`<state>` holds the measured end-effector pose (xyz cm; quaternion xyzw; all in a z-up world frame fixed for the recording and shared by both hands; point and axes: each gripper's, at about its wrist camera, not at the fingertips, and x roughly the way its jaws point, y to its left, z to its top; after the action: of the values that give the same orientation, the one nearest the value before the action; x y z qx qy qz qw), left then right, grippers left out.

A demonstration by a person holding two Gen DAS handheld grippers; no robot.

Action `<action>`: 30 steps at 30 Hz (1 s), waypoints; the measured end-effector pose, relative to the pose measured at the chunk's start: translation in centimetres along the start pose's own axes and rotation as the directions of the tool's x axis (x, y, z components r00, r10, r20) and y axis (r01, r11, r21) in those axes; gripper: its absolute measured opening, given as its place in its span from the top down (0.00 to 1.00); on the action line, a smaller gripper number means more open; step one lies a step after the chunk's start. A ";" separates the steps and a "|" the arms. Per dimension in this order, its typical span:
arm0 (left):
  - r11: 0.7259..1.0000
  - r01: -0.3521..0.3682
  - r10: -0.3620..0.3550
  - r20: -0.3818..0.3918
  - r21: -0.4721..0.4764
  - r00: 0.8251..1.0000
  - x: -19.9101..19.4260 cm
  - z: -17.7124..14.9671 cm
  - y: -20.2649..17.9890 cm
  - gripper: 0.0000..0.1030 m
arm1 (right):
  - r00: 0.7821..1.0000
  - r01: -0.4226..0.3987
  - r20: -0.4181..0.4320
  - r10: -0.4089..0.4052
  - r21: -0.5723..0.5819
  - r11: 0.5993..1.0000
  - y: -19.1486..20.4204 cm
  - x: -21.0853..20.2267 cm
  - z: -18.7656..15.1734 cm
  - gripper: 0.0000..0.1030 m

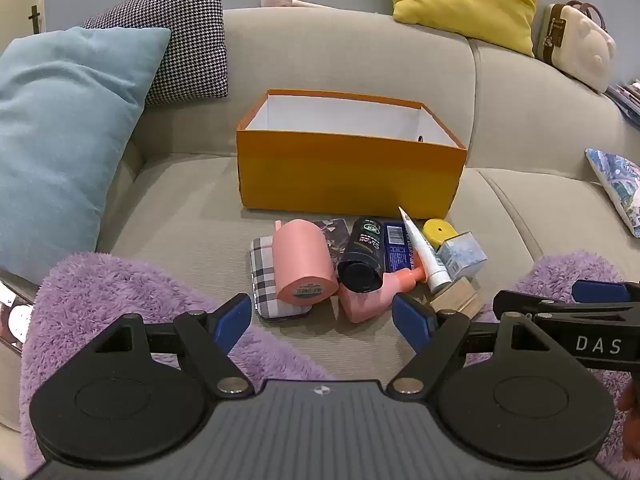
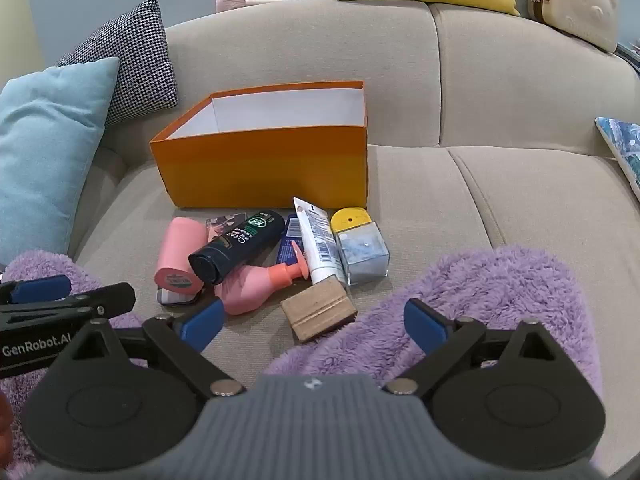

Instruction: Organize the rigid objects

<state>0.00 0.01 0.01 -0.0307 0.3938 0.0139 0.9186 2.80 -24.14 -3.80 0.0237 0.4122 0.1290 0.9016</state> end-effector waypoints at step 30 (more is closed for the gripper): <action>1.000 0.001 -0.001 0.008 0.000 1.000 -0.3 0.1 0.3 0.09 | 1.000 -0.002 -0.007 0.002 0.005 1.000 -0.1 -0.5 -0.1 0.05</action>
<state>-0.16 0.26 0.25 -0.0307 0.3903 0.0134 0.9201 2.42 -24.37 -3.52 0.0258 0.4157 0.1289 0.8999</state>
